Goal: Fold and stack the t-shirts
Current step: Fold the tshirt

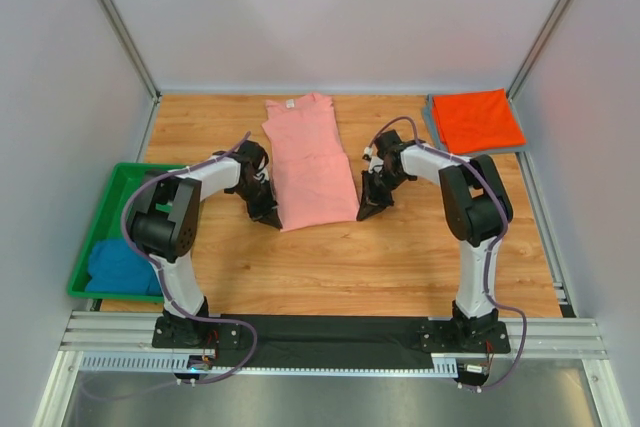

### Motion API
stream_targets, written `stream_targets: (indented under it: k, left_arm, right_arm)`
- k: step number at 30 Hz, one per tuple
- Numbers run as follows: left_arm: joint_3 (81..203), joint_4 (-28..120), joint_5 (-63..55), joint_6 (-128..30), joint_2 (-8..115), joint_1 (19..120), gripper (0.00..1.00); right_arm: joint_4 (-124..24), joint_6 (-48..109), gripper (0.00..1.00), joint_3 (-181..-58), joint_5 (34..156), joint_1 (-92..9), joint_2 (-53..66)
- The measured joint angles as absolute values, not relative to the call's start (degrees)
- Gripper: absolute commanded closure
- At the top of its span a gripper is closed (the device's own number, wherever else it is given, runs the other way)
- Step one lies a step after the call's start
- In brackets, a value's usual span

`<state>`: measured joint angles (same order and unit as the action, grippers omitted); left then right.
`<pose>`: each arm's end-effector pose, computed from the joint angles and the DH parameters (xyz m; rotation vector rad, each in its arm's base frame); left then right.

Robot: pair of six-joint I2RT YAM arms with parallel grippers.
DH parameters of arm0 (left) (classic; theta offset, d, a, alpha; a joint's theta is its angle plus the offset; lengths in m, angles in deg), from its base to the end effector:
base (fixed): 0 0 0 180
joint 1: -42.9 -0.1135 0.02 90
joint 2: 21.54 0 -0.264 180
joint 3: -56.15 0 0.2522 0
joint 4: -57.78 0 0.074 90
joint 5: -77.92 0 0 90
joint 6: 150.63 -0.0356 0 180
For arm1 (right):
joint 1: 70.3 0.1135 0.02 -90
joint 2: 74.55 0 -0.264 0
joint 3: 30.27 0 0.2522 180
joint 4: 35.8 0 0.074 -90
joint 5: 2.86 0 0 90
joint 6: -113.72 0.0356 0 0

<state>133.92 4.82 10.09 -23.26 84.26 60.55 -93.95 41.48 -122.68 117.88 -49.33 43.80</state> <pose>0.3116 -0.1132 0.1434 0.4735 -2.9978 0.6378 0.3510 0.1540 0.1315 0.1244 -2.9466 -0.8152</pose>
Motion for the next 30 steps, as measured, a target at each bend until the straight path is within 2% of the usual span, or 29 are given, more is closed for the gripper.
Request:
stream_targets:
  k: [6,13,16,17,19,22,24,25,30]
  left_arm:
    - [132.32,3.86,10.55,-22.67,83.65,61.18,1.00]
    - [124.10,1.35,11.71,-21.80,75.87,62.89,1.00]
    - [119.84,0.60,12.11,-21.19,72.02,63.70,0.86]
    - [118.47,0.56,12.17,-20.88,70.88,64.22,0.75]
    - [115.62,0.56,12.52,-19.88,68.37,65.47,0.64]
    - [112.39,0.41,13.15,-18.46,64.41,67.00,0.54]
    - [111.69,-0.23,12.87,-17.89,62.08,67.24,0.52]
    - [111.67,-0.31,12.74,-17.62,61.20,67.24,0.50]
    - [111.65,1.83,13.13,-17.10,60.65,67.20,0.47]
  right_arm:
    - [-91.70,42.46,1.00,-116.52,116.68,-48.21,39.23]
    - [-89.73,46.61,1.00,-104.00,115.06,-44.15,29.00]
    - [-88.42,48.65,1.00,-99.23,114.95,-41.70,24.80]
    - [-87.85,49.46,1.00,-97.72,114.80,-40.82,23.49]
    - [-87.37,50.68,0.98,-95.10,114.23,-39.58,21.37]
    - [-87.19,52.47,0.82,-92.89,113.73,-38.40,19.91]
    - [-86.78,53.37,0.77,-92.19,113.47,-38.07,19.47]
    - [-86.60,53.76,0.70,-91.89,113.29,-37.94,19.10]
    - [-86.54,54.64,0.61,-91.62,112.46,-37.83,17.70]
